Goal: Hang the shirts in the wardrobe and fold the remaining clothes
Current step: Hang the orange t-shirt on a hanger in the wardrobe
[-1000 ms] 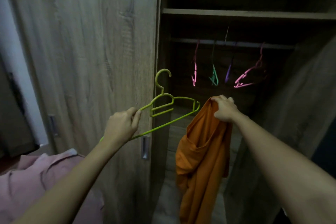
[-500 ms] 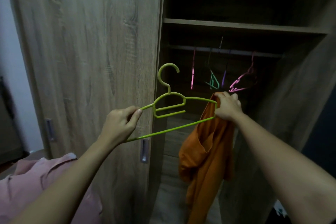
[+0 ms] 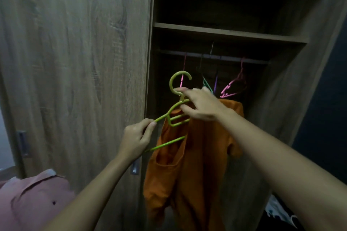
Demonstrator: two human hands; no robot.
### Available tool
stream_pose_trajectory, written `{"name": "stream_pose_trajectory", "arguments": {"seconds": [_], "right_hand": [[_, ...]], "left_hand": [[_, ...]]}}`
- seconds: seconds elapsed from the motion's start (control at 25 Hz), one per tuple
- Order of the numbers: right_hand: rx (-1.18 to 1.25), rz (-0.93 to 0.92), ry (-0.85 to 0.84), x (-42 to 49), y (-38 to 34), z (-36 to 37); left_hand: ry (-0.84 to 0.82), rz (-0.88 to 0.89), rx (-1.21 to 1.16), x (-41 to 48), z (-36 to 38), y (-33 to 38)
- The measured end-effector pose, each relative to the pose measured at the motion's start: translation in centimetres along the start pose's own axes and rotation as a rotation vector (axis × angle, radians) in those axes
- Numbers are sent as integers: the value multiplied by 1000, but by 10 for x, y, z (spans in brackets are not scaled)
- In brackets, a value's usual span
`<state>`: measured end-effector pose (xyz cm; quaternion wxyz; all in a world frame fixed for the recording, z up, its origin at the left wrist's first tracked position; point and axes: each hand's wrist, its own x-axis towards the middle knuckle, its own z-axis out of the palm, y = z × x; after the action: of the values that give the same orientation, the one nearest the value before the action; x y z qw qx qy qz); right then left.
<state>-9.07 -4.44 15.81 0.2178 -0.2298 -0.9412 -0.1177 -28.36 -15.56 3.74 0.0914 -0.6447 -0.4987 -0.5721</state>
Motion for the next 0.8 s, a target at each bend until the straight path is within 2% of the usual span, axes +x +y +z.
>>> {"name": "stream_pose_trajectory", "arguments": {"seconds": [0.08, 0.12, 0.24, 0.32, 0.36, 0.4, 0.48, 0.6, 0.68, 0.8], "right_hand": [[-181, -141, 240, -6, 6, 0], [-229, -168, 301, -9, 6, 0], [-260, -150, 315, -10, 9, 8], [-234, -117, 346, -10, 9, 10], [-211, -94, 367, -10, 8, 8], [-188, -83, 377, -10, 5, 7], [-175, -100, 371, -9, 1, 4], [-206, -135, 376, -9, 2, -2], [-212, -131, 415, -10, 4, -1], [-225, -164, 427, -12, 1, 3]], "left_hand": [[50, 7, -22, 2, -4, 1], [62, 8, 49, 4, -6, 1], [201, 38, 541, 1, -1, 5], [223, 228, 577, -18, 13, 10], [145, 316, 553, -31, 22, 8], [26, 329, 539, -43, 30, 4], [-163, 204, 533, -54, 39, -11], [-318, 103, 477, -50, 43, -17], [-433, 54, 343, -45, 51, 1], [-576, -134, 25, -44, 72, 25]]}}
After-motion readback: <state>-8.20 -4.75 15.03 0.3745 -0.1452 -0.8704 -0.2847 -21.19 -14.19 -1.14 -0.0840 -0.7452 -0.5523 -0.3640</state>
